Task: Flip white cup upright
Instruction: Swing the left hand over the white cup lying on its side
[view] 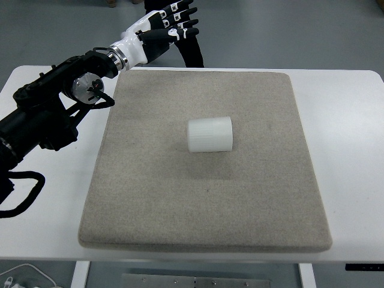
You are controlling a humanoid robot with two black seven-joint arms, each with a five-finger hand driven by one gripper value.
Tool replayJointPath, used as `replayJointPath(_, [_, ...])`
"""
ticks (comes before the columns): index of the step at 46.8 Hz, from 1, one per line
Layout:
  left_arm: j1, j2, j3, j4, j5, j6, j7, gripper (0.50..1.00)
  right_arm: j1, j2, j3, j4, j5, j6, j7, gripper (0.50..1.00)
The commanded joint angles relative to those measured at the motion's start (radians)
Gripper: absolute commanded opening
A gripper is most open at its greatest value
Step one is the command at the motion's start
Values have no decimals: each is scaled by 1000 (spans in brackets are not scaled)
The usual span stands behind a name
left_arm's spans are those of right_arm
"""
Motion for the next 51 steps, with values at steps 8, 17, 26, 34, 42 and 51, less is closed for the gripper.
replayJointPath(8, [-14, 46, 2, -141, 266, 3, 42, 990, 0, 0, 0, 0, 0, 1, 0, 930])
replayJointPath(17, [-18, 118, 2, -306, 354, 4, 185, 988, 0, 0, 0, 0, 0, -1, 0, 930])
replayJointPath(26, [-20, 195, 43, -480, 361, 4, 351, 984, 0, 0, 0, 0, 0, -1, 0, 930])
replayJointPath(34, [-32, 246, 92, -610, 461, 4, 438, 975, 0, 0, 0, 0, 0, -1, 0, 930])
replayJointPath(42, [-64, 241, 109, -643, 509, -2, 535, 969, 0, 0, 0, 0, 0, -1, 0, 930])
replayJointPath(51, [-83, 235, 170, -643, 509, 6, 578, 973, 0, 0, 0, 0, 0, 1, 0, 930])
